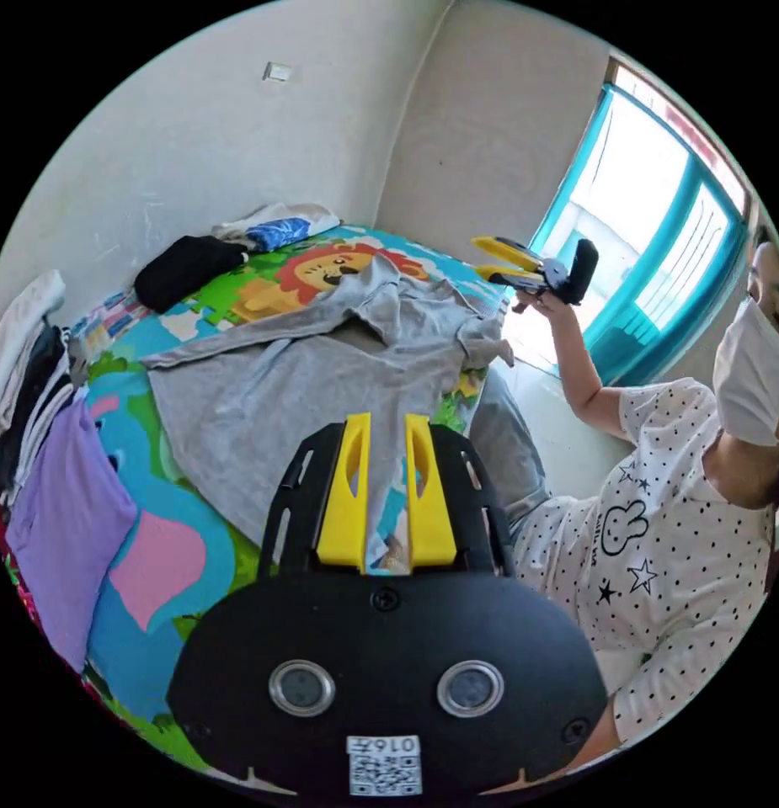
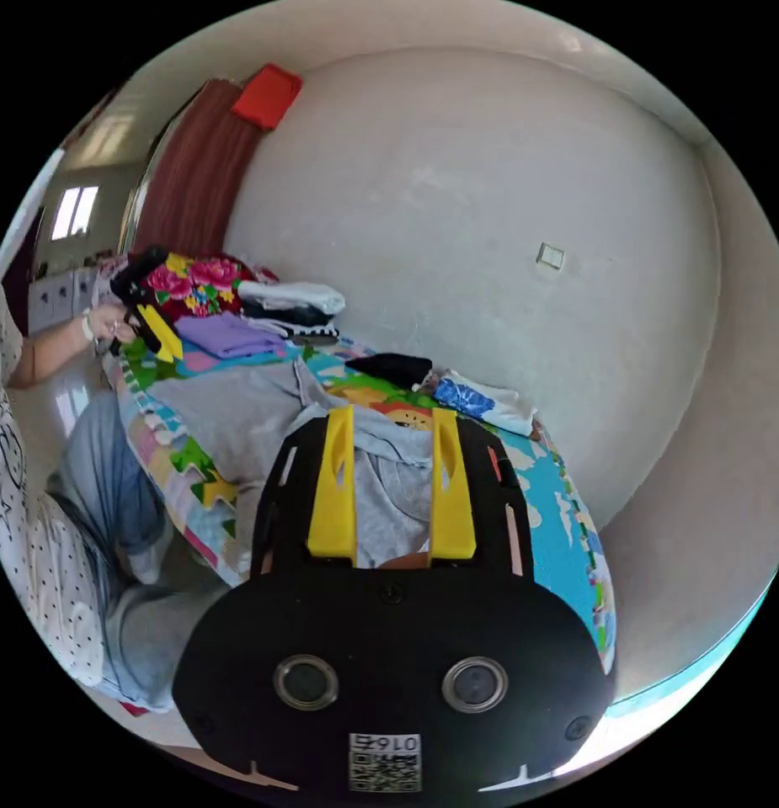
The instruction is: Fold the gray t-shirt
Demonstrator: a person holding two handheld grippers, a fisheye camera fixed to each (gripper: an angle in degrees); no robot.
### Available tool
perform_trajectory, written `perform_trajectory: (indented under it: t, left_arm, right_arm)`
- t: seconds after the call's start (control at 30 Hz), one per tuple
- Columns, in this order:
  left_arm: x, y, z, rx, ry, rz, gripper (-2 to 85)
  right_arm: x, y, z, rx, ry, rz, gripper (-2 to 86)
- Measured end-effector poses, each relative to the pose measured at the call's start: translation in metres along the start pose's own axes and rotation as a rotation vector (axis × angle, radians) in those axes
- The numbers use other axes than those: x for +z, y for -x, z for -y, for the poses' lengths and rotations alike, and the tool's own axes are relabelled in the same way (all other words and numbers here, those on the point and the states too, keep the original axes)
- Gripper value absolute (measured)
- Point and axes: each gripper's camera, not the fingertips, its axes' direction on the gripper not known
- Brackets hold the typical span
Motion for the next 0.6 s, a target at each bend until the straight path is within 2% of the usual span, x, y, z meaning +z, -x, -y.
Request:
perform_trajectory:
  t: [0.07, 0.13, 0.23, 0.37, 0.47, 0.6]
  left_arm:
    - [0.027, -0.005, 0.034, 0.026, 0.013, -0.052, 6.6]
    - [0.059, -0.007, 0.065, 0.034, 0.056, -0.078, 6.9]
    - [0.109, -0.008, 0.107, 0.031, 0.141, -0.026, 7.4]
    - [0.154, -0.005, 0.146, 0.05, 0.253, 0.071, 5.7]
    - [0.138, 0.005, 0.169, 0.021, 0.204, 0.098, 1.9]
    - [0.078, 0.037, 0.227, -0.048, -0.019, 0.252, 0.7]
  right_arm:
    - [0.04, -0.005, 0.017, -0.073, 0.095, -0.02, 15.7]
    - [0.069, -0.013, 0.027, -0.096, 0.145, 0.05, 15.9]
    - [0.117, -0.018, 0.04, -0.17, 0.247, 0.11, 15.4]
    - [0.173, -0.013, 0.054, -0.296, 0.336, 0.07, 11.5]
    - [0.202, -0.014, 0.068, -0.428, 0.454, 0.098, 1.8]
    - [0.21, -0.038, 0.111, -0.44, 0.393, 0.0, 0.4]
